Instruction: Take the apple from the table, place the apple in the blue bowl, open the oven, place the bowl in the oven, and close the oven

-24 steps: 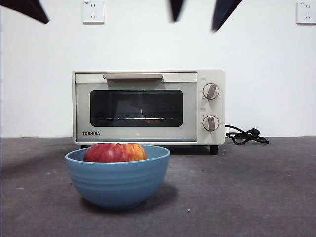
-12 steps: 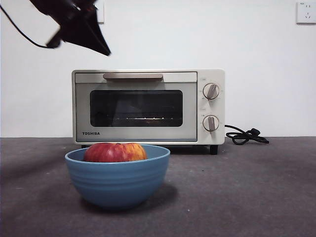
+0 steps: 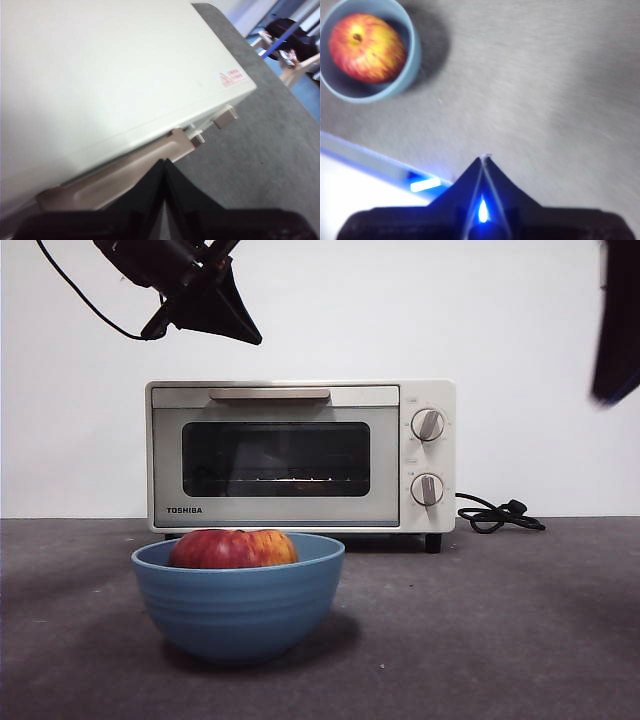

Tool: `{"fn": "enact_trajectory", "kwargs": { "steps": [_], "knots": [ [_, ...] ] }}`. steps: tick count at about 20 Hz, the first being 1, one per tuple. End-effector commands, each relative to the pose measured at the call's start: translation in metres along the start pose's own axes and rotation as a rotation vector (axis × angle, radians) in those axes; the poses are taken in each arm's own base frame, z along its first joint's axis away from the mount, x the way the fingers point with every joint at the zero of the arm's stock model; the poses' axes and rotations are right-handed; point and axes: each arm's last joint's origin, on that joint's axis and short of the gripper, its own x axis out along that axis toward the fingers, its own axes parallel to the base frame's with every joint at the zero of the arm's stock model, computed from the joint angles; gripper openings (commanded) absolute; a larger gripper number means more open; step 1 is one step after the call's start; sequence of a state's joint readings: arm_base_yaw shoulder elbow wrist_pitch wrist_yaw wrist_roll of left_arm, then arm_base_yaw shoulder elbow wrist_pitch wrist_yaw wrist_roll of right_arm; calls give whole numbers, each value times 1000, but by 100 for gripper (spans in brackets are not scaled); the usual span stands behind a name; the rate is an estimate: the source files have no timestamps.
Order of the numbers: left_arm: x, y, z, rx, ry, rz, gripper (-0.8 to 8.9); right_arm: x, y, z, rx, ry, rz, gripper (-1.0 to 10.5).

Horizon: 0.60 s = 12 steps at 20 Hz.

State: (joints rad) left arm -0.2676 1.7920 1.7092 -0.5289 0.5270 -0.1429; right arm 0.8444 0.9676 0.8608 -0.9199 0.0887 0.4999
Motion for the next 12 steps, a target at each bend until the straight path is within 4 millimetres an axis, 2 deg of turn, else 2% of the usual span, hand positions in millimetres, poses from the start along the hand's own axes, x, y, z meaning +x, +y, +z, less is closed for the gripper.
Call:
{"fn": "enact_trajectory", "kwargs": {
  "steps": [1, 5, 8, 12],
  "knots": [
    [9, 5, -2, -6, 8, 3, -5, 10, 4, 3, -5, -62, 86, -8],
    [25, 15, -8, -23, 35, 8, -5, 10, 11, 12, -24, -150, 192, -8],
    [38, 24, -13, -32, 49, 26, -5, 10, 11, 13, -26, -160, 195, -8],
    [43, 30, -19, -38, 87, 64, -5, 10, 11, 13, -43, -162, 193, -8]
  ]
}}
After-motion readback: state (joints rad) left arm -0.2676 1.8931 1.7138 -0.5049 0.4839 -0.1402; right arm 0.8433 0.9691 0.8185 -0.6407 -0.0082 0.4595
